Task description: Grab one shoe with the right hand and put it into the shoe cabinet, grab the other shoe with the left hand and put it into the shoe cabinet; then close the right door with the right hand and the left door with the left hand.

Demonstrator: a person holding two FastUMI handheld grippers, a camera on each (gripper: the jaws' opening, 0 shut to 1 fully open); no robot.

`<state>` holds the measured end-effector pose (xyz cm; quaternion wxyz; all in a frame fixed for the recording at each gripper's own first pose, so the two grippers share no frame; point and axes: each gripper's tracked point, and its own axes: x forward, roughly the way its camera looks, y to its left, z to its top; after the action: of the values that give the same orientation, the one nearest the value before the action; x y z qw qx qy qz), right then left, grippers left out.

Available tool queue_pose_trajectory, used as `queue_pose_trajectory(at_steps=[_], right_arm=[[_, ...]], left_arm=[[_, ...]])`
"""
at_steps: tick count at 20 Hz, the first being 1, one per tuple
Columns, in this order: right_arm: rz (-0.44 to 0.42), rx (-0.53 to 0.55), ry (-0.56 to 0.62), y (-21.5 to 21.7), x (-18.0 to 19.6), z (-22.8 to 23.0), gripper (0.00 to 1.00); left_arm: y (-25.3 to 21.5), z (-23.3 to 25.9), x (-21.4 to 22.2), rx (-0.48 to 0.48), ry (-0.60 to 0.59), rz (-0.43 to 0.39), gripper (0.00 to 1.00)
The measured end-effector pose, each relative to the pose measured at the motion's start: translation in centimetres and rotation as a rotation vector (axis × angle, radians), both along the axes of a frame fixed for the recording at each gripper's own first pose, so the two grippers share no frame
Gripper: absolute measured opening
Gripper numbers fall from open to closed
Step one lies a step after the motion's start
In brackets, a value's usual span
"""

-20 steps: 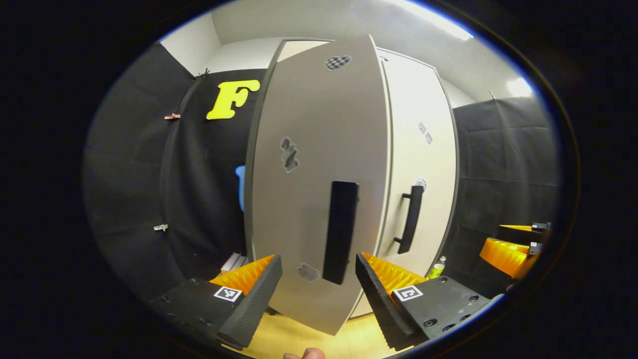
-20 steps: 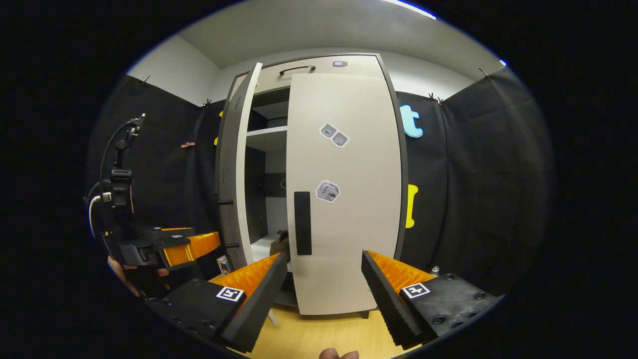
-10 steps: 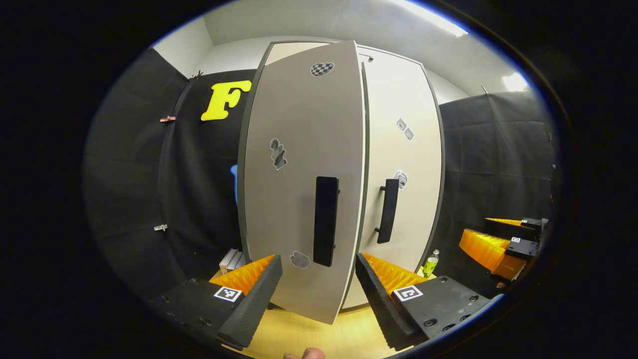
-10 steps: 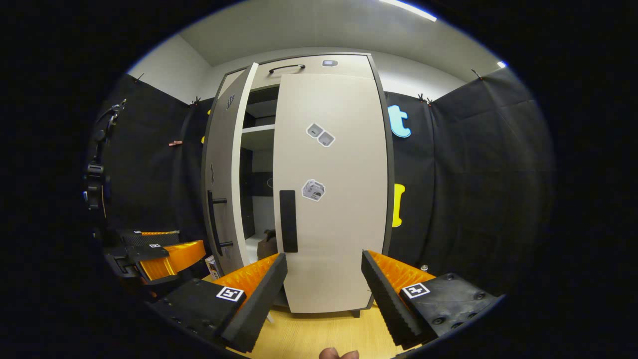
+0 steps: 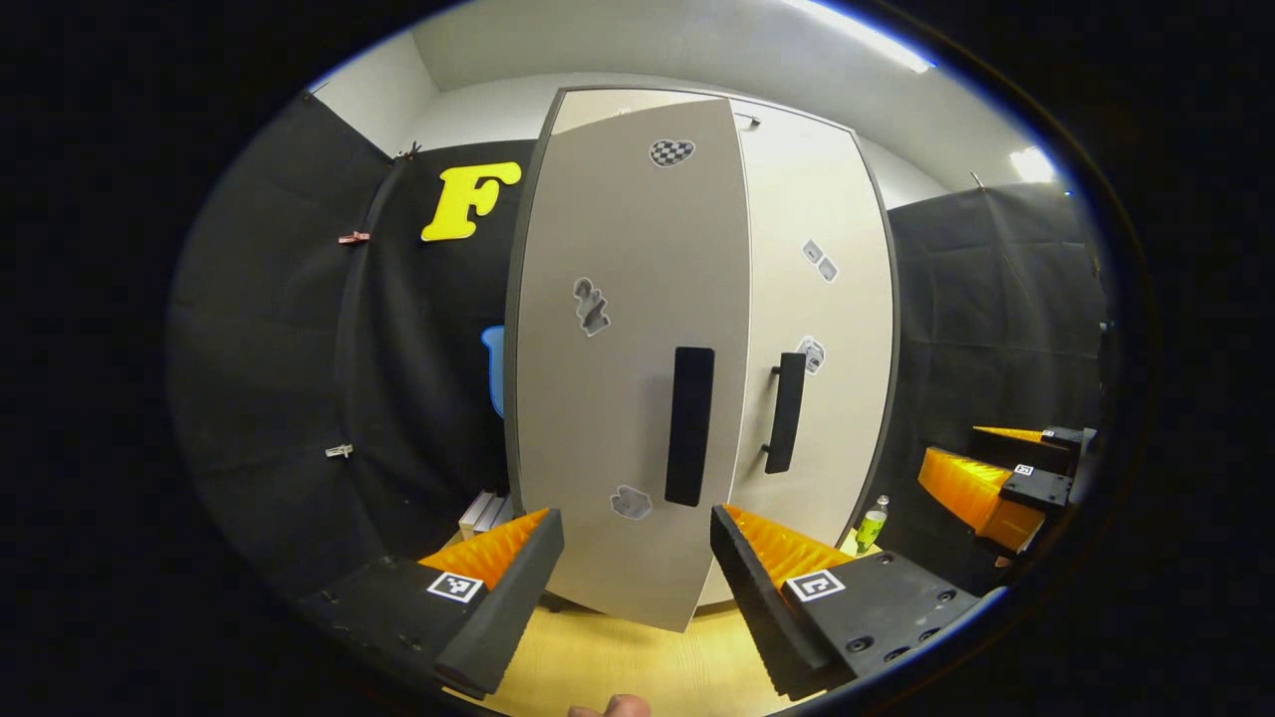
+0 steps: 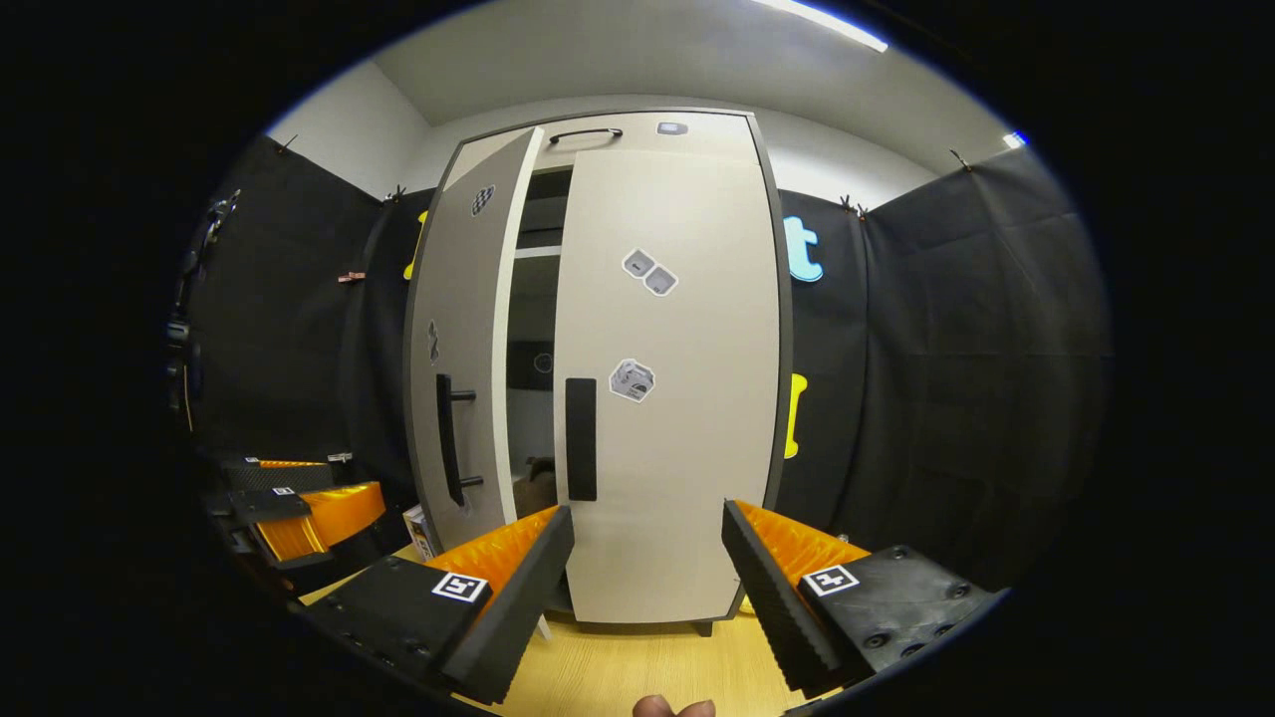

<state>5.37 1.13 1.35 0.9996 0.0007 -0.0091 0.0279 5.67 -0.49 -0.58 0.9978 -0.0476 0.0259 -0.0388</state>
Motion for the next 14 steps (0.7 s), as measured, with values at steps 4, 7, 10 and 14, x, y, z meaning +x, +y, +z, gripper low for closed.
queue_pose_trajectory(at_steps=[4, 7, 10, 14], right_arm=[[0.003, 0.004, -0.002, 0.4, -0.1, 0.1, 0.98], [0.003, -0.001, 0.004, 0.5, -0.2, -0.2, 0.98], [0.000, -0.004, 0.019, 0.5, -0.2, -0.6, 0.98], [-0.008, -0.009, 0.046, 0.4, -0.2, -1.0, 0.98]], left_arm=[[0.4, 0.4, -0.4, 0.009, -0.012, 0.016, 0.95], [0.3, 0.7, -0.6, 0.022, -0.021, 0.019, 0.95], [0.0, 1.5, -0.9, 0.037, -0.043, 0.015, 0.95], [-0.5, 1.6, -0.9, 0.058, -0.055, 0.011, 0.95]])
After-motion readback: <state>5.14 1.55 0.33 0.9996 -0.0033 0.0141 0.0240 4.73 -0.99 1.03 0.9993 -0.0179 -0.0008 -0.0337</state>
